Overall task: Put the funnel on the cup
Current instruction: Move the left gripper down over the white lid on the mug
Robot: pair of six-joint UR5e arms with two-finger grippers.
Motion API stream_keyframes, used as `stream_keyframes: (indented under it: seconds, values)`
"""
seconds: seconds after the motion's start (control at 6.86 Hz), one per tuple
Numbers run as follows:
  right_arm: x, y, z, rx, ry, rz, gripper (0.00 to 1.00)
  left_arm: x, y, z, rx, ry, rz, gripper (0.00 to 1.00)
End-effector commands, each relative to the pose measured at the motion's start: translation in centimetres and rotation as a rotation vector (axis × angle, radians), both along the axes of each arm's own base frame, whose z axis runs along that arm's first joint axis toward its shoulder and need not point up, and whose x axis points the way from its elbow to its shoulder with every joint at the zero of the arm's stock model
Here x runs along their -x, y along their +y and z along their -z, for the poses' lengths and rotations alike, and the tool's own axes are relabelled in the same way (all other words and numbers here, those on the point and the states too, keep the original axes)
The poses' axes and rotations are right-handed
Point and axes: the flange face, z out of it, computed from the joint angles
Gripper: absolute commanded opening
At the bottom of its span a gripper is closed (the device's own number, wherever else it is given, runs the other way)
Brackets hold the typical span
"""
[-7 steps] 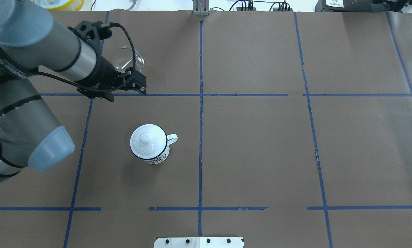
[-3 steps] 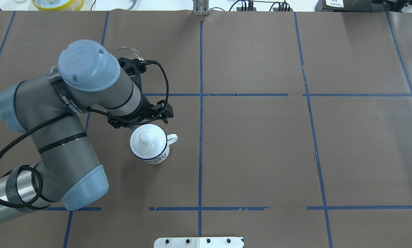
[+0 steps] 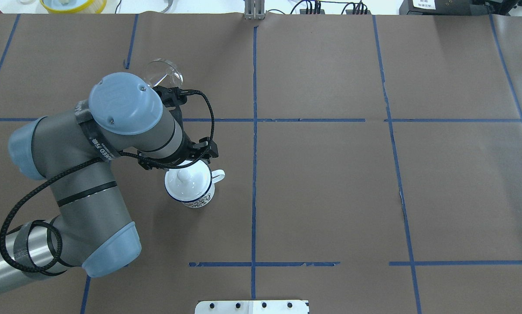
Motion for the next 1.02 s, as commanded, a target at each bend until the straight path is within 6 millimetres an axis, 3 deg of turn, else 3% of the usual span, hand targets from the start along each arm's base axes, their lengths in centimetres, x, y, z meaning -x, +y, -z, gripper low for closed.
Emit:
stream_keyframes:
  seconds: [0.0, 0.44, 0.58, 0.73, 0.87]
  values:
    - [0.0, 0.0, 0.0, 0.0, 0.0, 0.0, 1.0, -0.14, 0.17, -0.99, 0.002, -0.015, -0.001, 1.0]
    - [0.0, 0.0, 0.0, 0.0, 0.0, 0.0, 1.0, -0.21, 0.24, -0.9, 0.001, -0.014, -0.003, 0.98]
    - [0.0, 0.0, 0.0, 0.0, 0.0, 0.0, 1.0, -0.21, 0.24, -0.9, -0.001, -0.014, -0.005, 0.8]
    - [0.0, 0.0, 0.0, 0.0, 0.0, 0.0, 1.0, -0.3, 0.22, -1.03, -0.002, -0.017, -0.011, 0.21]
    - [0.0, 0.0, 0.0, 0.0, 0.0, 0.0, 1.0, -0.39, 0.2, -1.16, 0.002, -0.02, -0.014, 0.2]
